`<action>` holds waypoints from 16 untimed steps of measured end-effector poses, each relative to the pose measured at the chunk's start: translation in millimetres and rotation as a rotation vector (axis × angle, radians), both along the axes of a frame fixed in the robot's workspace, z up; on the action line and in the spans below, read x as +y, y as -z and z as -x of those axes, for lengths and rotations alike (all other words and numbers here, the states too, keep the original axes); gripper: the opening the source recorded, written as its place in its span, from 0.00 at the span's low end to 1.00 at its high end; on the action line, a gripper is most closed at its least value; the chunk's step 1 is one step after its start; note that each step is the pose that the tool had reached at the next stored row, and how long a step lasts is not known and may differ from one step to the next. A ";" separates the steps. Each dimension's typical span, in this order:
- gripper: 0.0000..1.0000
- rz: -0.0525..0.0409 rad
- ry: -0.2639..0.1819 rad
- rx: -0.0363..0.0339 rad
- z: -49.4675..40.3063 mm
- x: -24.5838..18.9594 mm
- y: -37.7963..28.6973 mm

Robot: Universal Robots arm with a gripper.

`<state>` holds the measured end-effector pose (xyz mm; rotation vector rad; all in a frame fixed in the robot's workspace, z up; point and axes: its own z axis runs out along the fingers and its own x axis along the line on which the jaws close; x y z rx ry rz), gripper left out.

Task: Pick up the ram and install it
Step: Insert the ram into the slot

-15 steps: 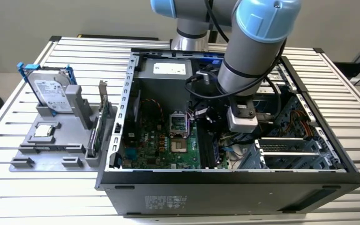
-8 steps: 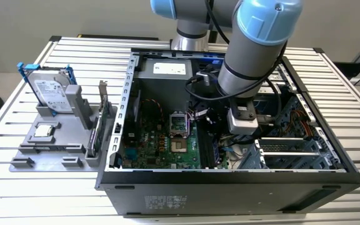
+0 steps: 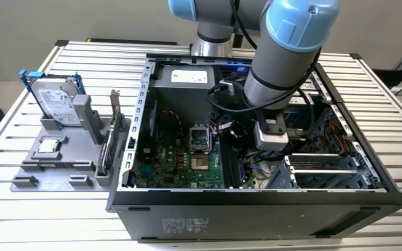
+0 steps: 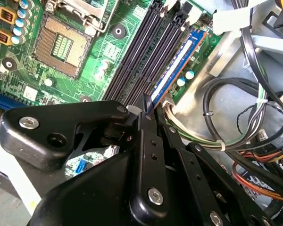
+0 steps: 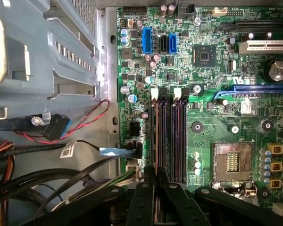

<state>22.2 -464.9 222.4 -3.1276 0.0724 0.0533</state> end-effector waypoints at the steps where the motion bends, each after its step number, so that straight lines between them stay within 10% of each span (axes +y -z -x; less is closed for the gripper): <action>1: 0.00 -0.0009 0.000 0.0000 0.0 -0.1 0.0; 16: 0.00 -0.0049 0.000 0.0002 0.0 -3.5 0.8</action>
